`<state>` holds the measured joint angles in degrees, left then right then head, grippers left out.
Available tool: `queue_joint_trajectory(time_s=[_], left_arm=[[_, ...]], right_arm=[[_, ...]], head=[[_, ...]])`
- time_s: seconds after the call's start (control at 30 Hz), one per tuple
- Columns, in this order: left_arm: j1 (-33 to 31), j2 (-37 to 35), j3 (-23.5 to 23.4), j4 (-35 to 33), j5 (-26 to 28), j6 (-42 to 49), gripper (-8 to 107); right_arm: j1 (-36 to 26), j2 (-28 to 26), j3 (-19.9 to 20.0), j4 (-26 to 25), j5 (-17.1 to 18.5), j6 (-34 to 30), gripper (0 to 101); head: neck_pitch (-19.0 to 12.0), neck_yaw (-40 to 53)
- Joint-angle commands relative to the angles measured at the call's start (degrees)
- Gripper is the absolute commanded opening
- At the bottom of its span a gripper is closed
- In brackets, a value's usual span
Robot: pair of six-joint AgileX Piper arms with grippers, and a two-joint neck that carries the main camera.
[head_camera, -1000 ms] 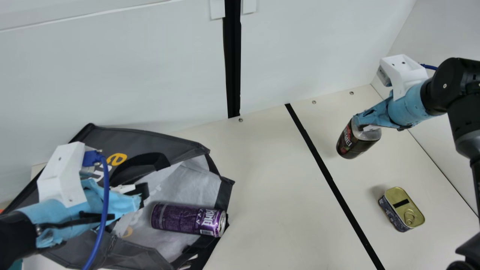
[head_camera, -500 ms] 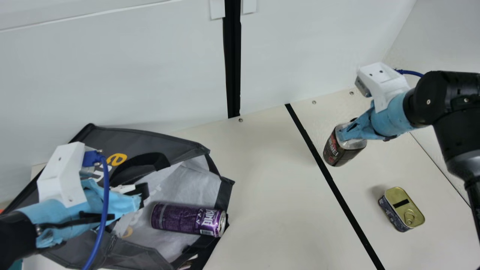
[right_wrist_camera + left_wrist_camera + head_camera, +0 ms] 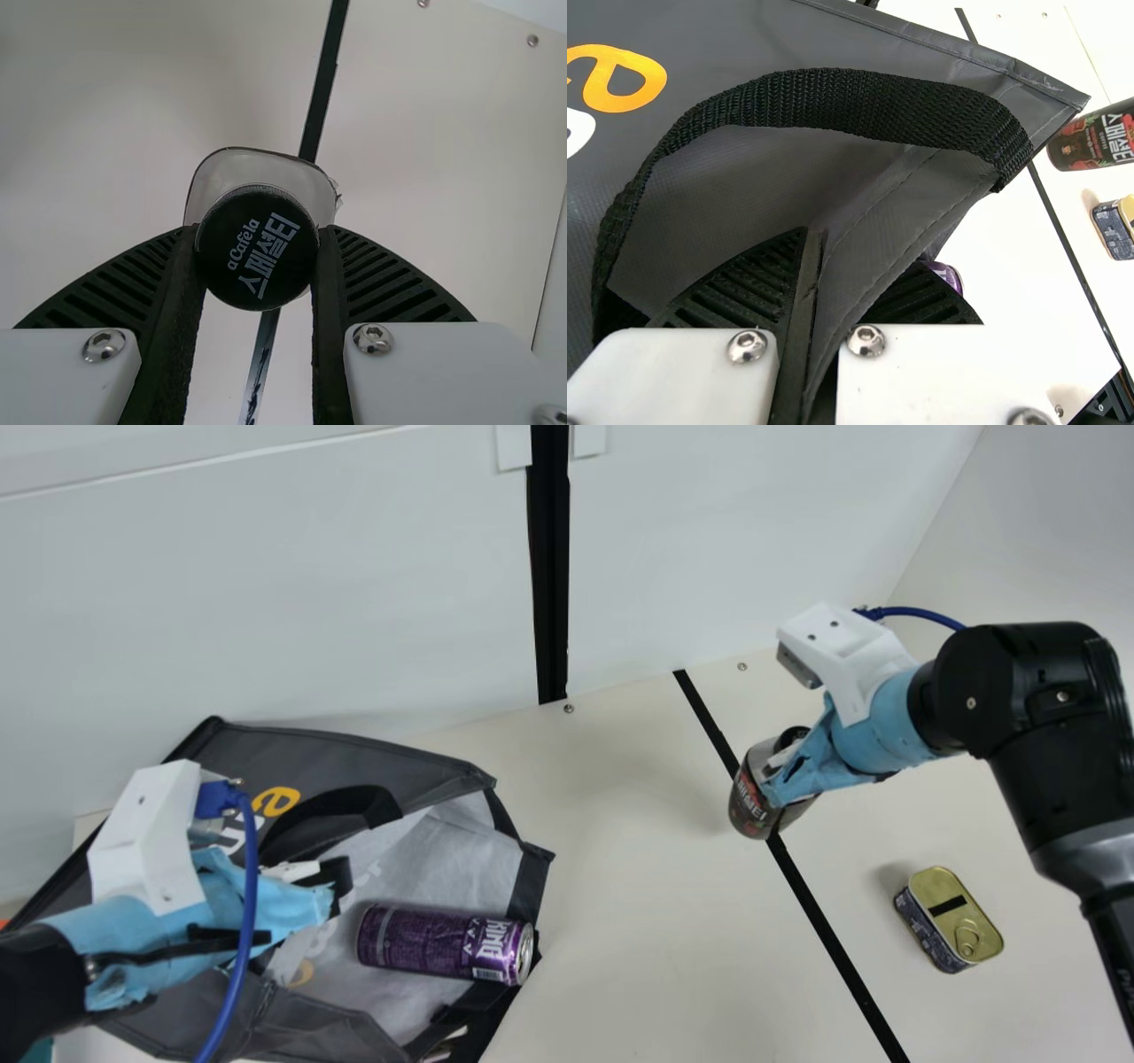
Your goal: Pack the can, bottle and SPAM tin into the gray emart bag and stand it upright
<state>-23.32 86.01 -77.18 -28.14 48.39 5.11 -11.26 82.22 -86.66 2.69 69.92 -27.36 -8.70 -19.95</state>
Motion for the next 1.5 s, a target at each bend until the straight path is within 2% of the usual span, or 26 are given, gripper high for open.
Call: queue_joint_trajectory(time_s=[0.0,0.63,1.47], left_arm=[[0.00,0.00,0.00,0.00,0.00,0.00,-8],[0.00,0.00,0.00,0.00,0.00,0.00,-8],[0.00,0.00,0.00,0.00,0.00,0.00,-8]], right_arm=[[0.99,-0.18,0.31,0.26,-0.02,-0.54,0],[11.87,-2.82,4.32,3.02,-0.02,-3.58,0],[23.85,-5.58,9.22,9.01,-0.02,-8.38,0]], head=[[-1.30,-0.05],[-1.30,-0.05],[-1.30,-0.05]])
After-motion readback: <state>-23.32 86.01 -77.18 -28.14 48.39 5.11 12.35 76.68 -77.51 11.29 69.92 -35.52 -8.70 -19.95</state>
